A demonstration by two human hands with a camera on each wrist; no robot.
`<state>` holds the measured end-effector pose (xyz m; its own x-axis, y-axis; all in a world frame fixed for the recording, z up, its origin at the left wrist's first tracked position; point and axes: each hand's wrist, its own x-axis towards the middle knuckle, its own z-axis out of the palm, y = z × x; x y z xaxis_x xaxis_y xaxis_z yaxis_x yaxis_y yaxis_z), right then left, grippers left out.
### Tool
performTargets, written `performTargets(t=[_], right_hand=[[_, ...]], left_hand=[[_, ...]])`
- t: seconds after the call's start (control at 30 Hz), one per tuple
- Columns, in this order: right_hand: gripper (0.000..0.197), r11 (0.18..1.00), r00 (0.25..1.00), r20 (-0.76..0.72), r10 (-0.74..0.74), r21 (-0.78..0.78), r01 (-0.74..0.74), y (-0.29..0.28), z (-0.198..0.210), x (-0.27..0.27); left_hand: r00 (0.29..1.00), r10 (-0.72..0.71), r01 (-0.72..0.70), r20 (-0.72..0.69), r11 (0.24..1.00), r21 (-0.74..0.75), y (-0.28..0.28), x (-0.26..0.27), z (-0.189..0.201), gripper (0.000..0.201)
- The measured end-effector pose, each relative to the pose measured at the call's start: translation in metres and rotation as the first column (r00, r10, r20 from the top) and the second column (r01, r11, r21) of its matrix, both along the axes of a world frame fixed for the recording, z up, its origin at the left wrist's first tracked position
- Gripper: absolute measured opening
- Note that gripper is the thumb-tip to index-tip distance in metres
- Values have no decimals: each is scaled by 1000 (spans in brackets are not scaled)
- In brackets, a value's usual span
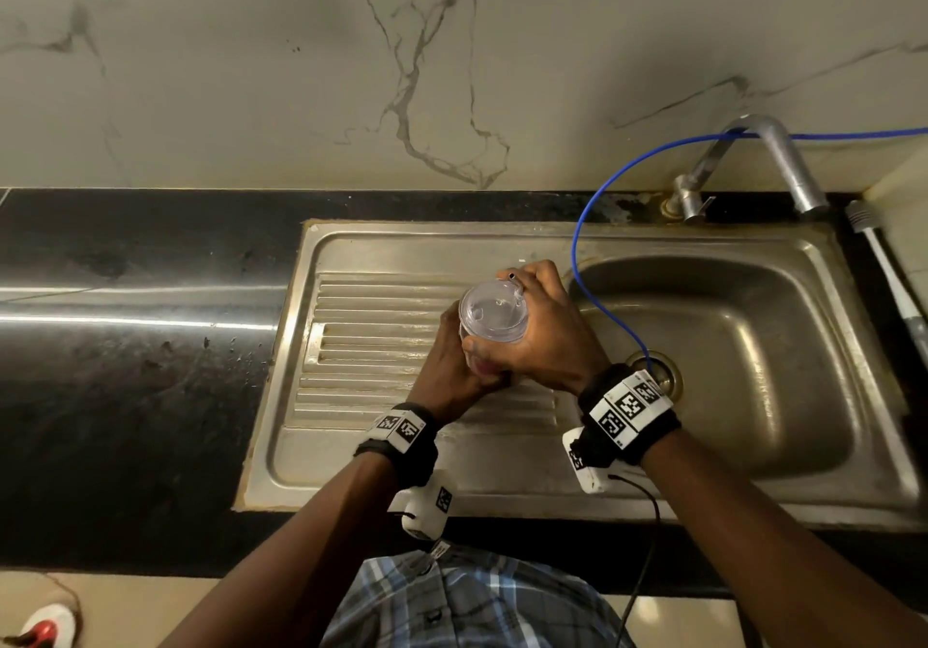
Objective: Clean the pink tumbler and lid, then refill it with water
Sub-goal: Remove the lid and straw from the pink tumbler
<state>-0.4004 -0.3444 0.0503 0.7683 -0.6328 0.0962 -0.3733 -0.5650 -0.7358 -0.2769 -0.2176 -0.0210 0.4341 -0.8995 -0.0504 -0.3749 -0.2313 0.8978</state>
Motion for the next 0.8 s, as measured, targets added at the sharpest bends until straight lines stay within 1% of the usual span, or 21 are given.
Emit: performTargets(t=[0.07, 0.13, 0.2, 0.3, 0.4, 0.53, 0.6, 0.7, 0.8], right_hand=[[99, 1000, 1000, -12, -3, 13, 3, -2, 9, 0], [100, 1000, 1000, -24, -11, 21, 11, -4, 19, 0], [102, 999, 999, -33, -20, 42, 21, -6, 31, 0], [99, 998, 998, -53, -22, 64, 25, -10, 47, 1], [94, 996, 998, -55, -41, 78, 45, -15, 63, 3], [86, 995, 997, -70, -34, 90, 40, -18, 84, 8], [83, 995, 997, -70, -25, 95, 32, -17, 93, 10], [81, 992, 998, -67, -13, 123, 21, -13, 104, 13], [74, 984, 999, -54, 9, 179, 1, -8, 112, 16]], left_hand=[[1000, -3, 4, -15, 1000, 20, 6, 4, -1, 121], [1000, -7, 8, -27, 998, 64, 12, 10, 1, 132], [1000, -21, 21, -8, 993, 119, 18, 14, 10, 139], [1000, -10, 8, 19, 993, 115, 19, 16, 35, 138], [999, 41, -40, -31, 998, 45, 13, 17, 69, 133], [995, 48, -54, -91, 997, -58, 4, 16, 113, 125], [994, 47, -56, -98, 995, -87, 1, 15, 130, 122], [995, 37, -46, -91, 994, -101, -3, 13, 146, 116], [994, 44, -54, -103, 994, -97, -3, 12, 150, 105]])
